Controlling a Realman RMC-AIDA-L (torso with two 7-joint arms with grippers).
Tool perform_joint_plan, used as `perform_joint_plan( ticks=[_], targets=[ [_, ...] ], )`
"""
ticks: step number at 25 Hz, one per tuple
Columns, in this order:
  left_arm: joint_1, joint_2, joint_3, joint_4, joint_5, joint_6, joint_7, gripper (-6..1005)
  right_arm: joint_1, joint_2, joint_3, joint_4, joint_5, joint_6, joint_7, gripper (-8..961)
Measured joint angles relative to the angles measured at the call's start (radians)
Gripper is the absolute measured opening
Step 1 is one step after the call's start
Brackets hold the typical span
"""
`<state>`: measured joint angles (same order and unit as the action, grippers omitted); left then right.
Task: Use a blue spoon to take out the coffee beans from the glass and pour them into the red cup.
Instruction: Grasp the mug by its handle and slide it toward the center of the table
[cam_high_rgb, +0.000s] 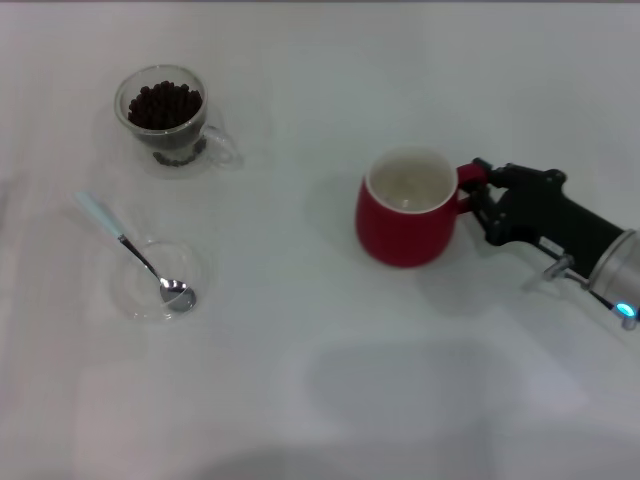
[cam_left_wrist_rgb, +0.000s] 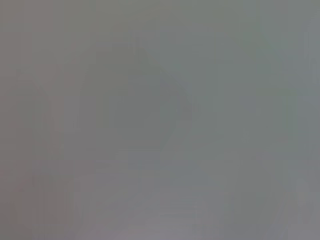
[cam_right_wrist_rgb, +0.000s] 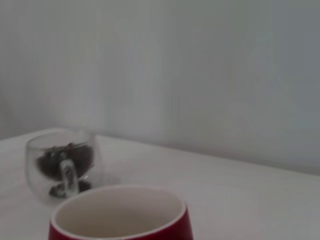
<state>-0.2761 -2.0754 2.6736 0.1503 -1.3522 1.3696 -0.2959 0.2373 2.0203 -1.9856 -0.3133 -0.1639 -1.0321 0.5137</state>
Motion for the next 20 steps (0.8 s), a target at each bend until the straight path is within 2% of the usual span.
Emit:
perform_joint_plan(
  ticks=[5,20],
  targets=[
    [-0.003,0.0,0.0,0.0,0.004,0.0,0.001,791,0.003,0.001,-0.062,-0.059,0.003,0.076,-0.021,160],
    [-0.003,-0.003,0.008,0.003,0.009,0.0,0.002,790,0.026,-0.001,-0.16,-0.098,-0.004,0.091,-0.021,144]
  ],
)
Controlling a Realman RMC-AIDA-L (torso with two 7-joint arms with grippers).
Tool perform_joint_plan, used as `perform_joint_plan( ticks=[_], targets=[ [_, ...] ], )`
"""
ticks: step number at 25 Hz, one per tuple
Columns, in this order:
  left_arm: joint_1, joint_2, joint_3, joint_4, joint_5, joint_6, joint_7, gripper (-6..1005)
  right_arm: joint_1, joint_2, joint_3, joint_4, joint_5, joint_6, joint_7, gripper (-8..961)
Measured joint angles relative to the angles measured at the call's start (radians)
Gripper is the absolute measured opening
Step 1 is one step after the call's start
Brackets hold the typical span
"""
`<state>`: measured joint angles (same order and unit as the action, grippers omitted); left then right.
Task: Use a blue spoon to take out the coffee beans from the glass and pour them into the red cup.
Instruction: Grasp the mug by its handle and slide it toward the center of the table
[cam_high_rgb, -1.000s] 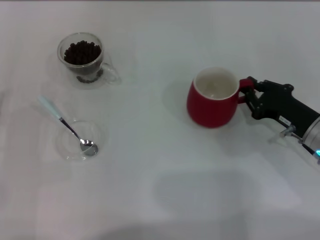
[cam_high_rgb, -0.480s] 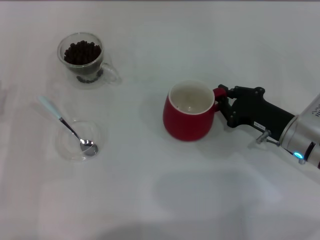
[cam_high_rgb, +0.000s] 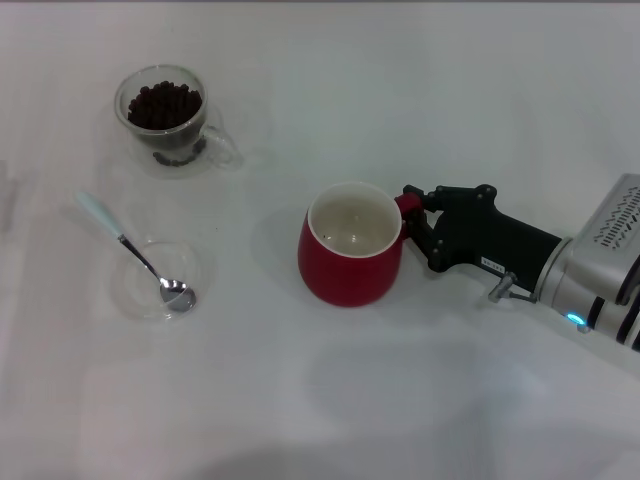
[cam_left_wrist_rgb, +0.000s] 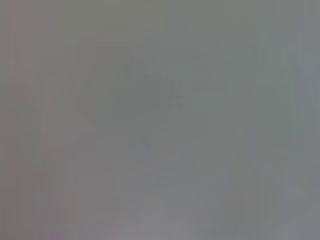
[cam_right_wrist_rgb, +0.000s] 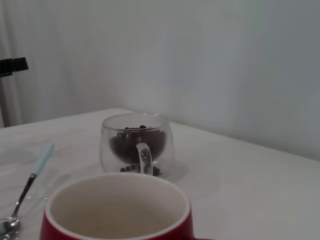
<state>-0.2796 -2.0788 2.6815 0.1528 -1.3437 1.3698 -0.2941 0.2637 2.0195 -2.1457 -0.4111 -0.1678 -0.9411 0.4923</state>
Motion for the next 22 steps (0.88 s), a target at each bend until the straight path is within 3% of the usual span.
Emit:
perform_joint_plan(
  ticks=[15,22],
  targets=[
    [-0.004,0.004,-0.004,-0.001,0.0,0.0,-0.004,790,0.0,-0.002,-0.026,-0.007,0.001,0.001,0.001,138],
    [-0.004,0.003,-0.006,-0.003,-0.004,0.0,0.0,790,-0.002,-0.004,-0.029,-0.015,0.002,-0.012,0.039,410]
  ],
)
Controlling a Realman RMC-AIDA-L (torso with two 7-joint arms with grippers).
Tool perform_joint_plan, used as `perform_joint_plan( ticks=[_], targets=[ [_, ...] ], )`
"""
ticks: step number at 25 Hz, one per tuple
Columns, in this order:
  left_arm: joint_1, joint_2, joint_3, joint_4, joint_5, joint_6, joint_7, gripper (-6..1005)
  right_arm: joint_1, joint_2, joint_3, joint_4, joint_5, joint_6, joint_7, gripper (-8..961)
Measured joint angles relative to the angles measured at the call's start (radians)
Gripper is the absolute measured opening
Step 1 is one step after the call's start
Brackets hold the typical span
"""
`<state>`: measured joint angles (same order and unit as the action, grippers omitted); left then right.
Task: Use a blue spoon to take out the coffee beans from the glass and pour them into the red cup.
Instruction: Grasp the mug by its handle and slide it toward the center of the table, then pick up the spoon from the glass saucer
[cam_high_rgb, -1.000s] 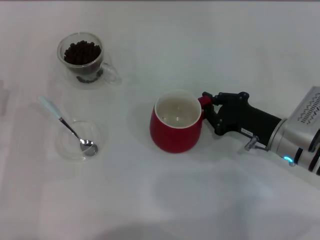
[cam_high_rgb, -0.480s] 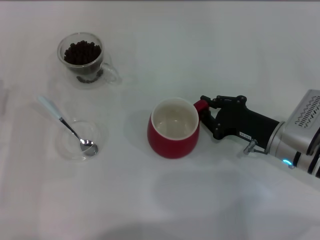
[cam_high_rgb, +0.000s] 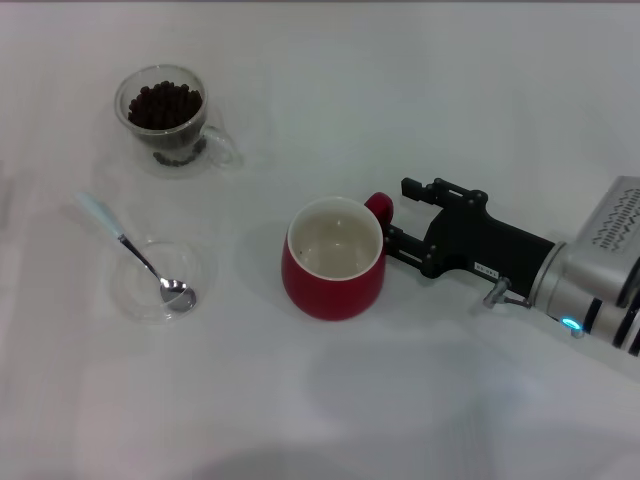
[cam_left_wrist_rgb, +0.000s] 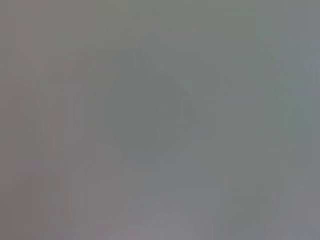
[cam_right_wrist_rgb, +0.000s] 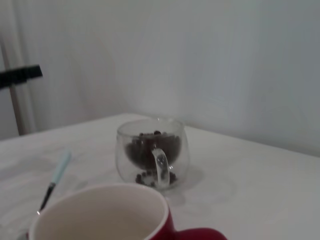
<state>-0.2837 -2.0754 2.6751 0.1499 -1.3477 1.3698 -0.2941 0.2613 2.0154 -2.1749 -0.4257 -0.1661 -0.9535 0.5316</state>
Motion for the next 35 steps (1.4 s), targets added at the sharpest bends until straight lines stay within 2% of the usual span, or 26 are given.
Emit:
perform_joint_plan(
  ticks=[4,6,14,16,19,21,23,26,30,33,35],
  targets=[
    [0.001,-0.001,-0.002,-0.019,-0.005,0.0,0.0,790,-0.009,-0.008,0.004,0.028,-0.001,-0.074,0.042,567],
    [-0.001,-0.001,-0.002,-0.023,-0.006,0.0,-0.003,790,-0.012,-0.01,0.007,0.061,0.0,-0.121,0.052,811],
    [-0.02,0.0,-0.008,-0.024,-0.007,0.002,-0.001,791,-0.003,-0.022,0.009,0.238,0.003,-0.317,0.101,876],
    [-0.021,0.0,-0.015,-0.025,-0.007,0.008,-0.002,791,-0.013,-0.029,0.051,0.289,0.009,-0.396,0.112,875],
    [-0.016,0.0,-0.016,-0.021,-0.006,0.025,-0.032,790,-0.051,-0.033,0.215,0.352,0.018,-0.52,0.116,874],
    [-0.002,0.0,-0.013,-0.018,-0.003,0.032,-0.11,791,-0.083,-0.028,0.343,0.365,0.033,-0.573,0.114,874],
    [0.014,0.0,-0.007,-0.027,0.002,0.031,-0.241,791,-0.114,-0.012,0.504,0.362,0.047,-0.61,0.102,873],
    [0.029,0.003,0.019,-0.089,0.04,0.019,-0.52,792,-0.122,0.0,0.662,0.358,0.051,-0.639,0.079,873],
    [0.035,0.006,0.06,-0.247,0.163,0.029,-0.966,788,-0.084,-0.002,0.708,0.344,0.06,-0.62,0.066,872],
    [0.04,0.017,0.062,-0.307,0.254,0.047,-1.137,786,-0.041,-0.003,0.713,0.337,0.061,-0.567,0.055,871],
    [0.039,0.038,0.062,-0.326,0.324,0.055,-1.21,786,-0.013,-0.003,0.712,0.336,0.06,-0.536,0.054,870]
  ],
)
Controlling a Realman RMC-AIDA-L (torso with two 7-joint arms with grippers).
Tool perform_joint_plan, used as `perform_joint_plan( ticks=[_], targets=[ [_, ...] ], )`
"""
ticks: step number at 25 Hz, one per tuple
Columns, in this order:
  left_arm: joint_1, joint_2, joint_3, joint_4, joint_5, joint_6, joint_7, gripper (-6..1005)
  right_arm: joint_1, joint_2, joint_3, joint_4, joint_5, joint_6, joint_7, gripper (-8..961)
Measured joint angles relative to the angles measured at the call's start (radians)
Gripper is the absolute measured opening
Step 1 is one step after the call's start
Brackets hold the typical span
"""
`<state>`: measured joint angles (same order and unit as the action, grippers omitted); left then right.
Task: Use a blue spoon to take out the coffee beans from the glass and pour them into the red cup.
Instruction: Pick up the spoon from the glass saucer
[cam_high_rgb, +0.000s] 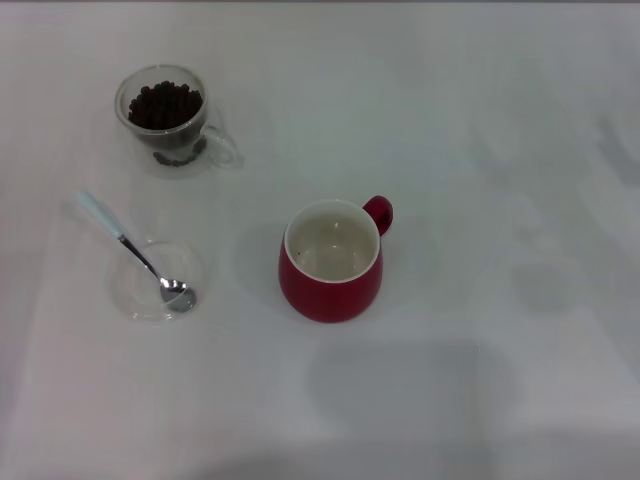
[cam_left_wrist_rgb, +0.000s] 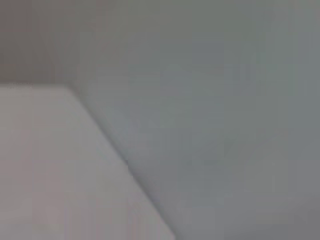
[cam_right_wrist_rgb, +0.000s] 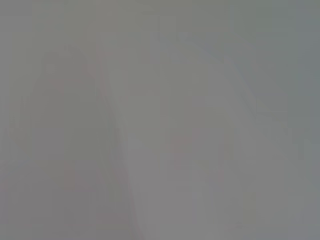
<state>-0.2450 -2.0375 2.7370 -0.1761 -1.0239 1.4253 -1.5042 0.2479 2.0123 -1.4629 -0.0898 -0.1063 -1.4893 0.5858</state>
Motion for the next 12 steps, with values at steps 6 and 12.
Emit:
perform_joint_plan(
  ticks=[6,12],
  targets=[
    [-0.051,0.101,0.003,-0.014,0.27,0.004,-0.168,786,0.046,0.0,-0.004,-0.001,-0.008,0.05,0.0,866],
    [-0.147,0.157,0.087,-0.025,0.452,-0.001,-0.267,786,0.045,0.0,-0.006,0.004,-0.01,0.051,0.0,866]
  ],
)
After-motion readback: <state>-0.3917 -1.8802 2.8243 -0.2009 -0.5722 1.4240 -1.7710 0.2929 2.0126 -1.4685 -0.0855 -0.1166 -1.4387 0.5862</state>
